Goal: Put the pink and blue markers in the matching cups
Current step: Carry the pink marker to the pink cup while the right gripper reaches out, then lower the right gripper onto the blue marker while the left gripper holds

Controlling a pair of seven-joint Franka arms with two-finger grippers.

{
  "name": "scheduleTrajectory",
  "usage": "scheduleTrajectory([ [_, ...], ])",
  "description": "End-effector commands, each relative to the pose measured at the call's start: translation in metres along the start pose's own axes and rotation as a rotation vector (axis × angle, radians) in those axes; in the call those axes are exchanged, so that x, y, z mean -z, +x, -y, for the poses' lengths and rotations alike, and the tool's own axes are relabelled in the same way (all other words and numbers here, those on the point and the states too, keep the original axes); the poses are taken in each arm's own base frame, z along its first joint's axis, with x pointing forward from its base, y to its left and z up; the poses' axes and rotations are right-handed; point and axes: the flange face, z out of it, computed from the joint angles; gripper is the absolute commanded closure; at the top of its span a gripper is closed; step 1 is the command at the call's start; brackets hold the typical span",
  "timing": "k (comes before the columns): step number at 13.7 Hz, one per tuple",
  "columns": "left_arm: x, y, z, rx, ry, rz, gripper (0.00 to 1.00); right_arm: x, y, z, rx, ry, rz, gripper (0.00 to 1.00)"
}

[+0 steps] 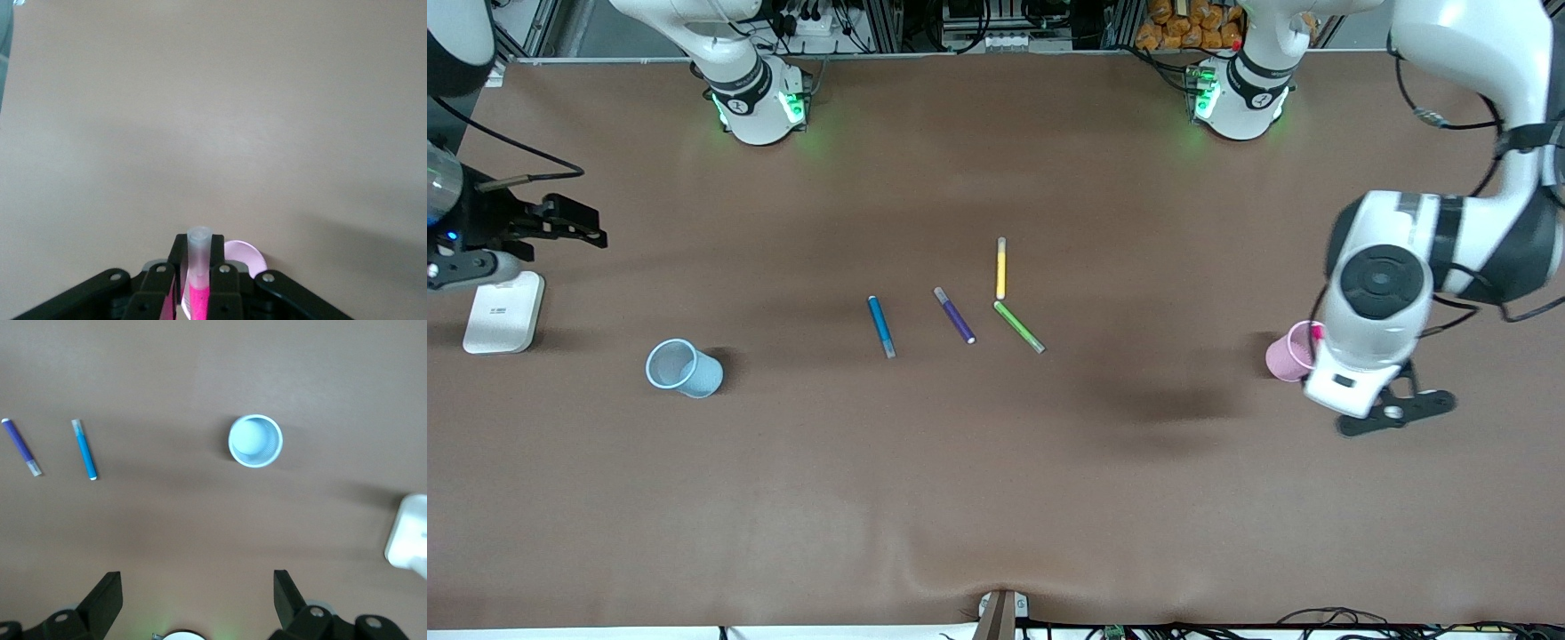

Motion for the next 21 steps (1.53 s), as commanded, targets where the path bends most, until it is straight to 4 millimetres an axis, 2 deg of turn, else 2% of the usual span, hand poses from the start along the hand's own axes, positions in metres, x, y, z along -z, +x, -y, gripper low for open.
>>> scheduleTrajectory([
  [1,-0.005,-0.002,0.022,0.014,-0.016,-0.048,1.00,-0.025,0.028,0.025,0.145,0.016,0.000,0.00],
  [4,-0.027,-0.015,0.038,0.024,-0.023,-0.145,1.00,-0.052,0.057,0.050,0.258,0.006,-0.012,0.00],
  [6,-0.046,-0.040,0.027,0.024,0.008,-0.219,1.00,-0.074,0.077,0.069,0.292,0.000,-0.024,0.00],
  [7,-0.054,-0.051,0.021,0.039,0.015,-0.270,1.00,-0.095,0.088,0.080,0.311,0.001,-0.007,0.00],
  [8,-0.056,-0.061,0.019,0.070,0.028,-0.282,1.00,-0.108,0.095,0.089,0.327,0.002,0.006,0.00],
  [10,-0.045,-0.079,0.010,0.082,0.025,-0.288,1.00,-0.125,0.105,0.121,0.370,-0.004,0.013,0.00],
  [11,-0.047,-0.085,0.008,0.087,0.037,-0.276,1.00,-0.140,0.112,0.137,0.388,-0.007,0.016,0.00],
  [12,-0.047,-0.088,0.009,0.089,0.041,-0.278,1.00,-0.162,0.121,0.151,0.408,-0.009,0.027,0.00],
  [13,-0.049,-0.088,0.008,0.094,0.042,-0.278,1.00,-0.186,0.129,0.152,0.408,-0.008,0.035,0.00],
  [16,-0.053,-0.090,0.008,0.091,0.063,-0.303,1.00,-0.228,0.144,0.168,0.425,-0.015,0.013,0.00],
  [19,-0.063,-0.096,0.003,0.112,0.076,-0.319,1.00,-0.271,0.150,0.205,0.379,-0.030,-0.019,0.00],
  [20,-0.065,-0.096,0.002,0.113,0.078,-0.321,1.00,-0.279,0.148,0.215,0.381,-0.033,-0.029,0.00],
  [21,-0.067,-0.097,0.001,0.122,0.076,-0.318,1.00,-0.298,0.143,0.225,0.374,-0.036,-0.028,0.00],
])
